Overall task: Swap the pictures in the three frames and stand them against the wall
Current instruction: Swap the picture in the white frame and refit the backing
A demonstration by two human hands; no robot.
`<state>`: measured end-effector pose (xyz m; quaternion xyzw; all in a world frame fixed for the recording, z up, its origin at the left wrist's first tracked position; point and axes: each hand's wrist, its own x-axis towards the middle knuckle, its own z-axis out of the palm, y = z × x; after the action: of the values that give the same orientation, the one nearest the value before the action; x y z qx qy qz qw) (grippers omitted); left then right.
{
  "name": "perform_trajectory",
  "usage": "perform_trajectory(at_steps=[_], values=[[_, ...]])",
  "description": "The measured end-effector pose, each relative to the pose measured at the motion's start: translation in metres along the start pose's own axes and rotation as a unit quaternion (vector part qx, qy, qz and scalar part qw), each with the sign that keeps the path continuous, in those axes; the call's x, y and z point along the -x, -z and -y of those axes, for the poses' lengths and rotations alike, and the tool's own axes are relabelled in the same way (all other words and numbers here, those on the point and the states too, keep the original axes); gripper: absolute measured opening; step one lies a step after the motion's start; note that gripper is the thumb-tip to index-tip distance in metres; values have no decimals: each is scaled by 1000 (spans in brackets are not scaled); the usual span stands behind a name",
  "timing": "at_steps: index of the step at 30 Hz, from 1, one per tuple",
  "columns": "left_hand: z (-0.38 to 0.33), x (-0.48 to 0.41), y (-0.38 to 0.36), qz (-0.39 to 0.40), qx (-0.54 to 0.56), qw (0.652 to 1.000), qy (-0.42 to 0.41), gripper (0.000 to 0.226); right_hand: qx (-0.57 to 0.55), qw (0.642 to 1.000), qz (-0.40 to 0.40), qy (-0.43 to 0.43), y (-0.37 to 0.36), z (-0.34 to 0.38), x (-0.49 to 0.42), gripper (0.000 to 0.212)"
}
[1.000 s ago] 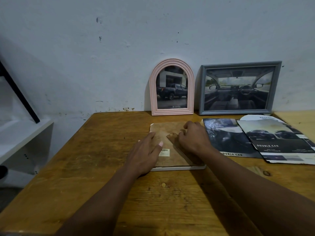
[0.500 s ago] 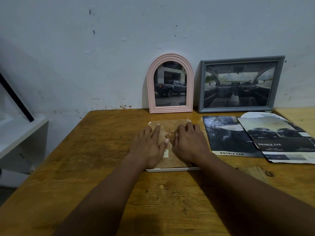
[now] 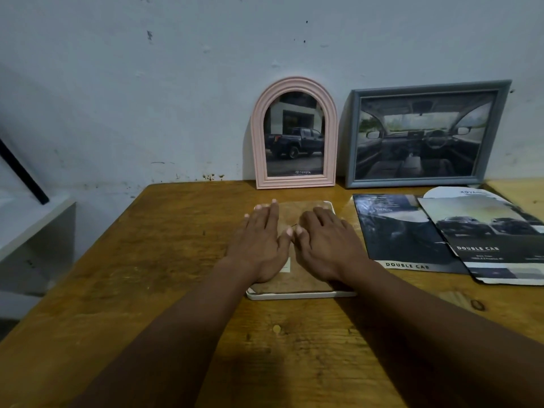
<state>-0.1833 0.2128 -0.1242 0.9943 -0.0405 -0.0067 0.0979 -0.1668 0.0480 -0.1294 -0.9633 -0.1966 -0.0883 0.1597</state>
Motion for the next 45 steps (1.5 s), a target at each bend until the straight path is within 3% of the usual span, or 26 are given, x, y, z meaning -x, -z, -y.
perform_trajectory(at_steps=[11, 18, 26, 30, 36, 41, 45], values=[[-2, -1, 5, -29, 52, 998, 11, 71, 14, 1000, 14, -6, 7, 0, -5, 56], [0, -10, 7, -2, -47, 999, -17, 69, -9, 997, 66, -28, 11, -5, -18, 51], [-3, -8, 10, -49, -10, 999, -2, 66, 44, 999, -15, -16, 13, -3, -20, 48], [-4, -9, 12, -66, -15, 998, -13, 62, 54, 998, -8, -12, 14, -1, -19, 52], [1, -11, 6, -76, 11, 997, -4, 60, 68, 998, -13, -6, 12, -5, -19, 38], [-5, -6, 7, -49, -23, 999, 1, 66, 58, 998, -12, -9, 8, -2, -16, 53], [-11, -3, 7, -115, -39, 992, 36, 68, 64, 993, -84, -52, 5, -3, -14, 45]])
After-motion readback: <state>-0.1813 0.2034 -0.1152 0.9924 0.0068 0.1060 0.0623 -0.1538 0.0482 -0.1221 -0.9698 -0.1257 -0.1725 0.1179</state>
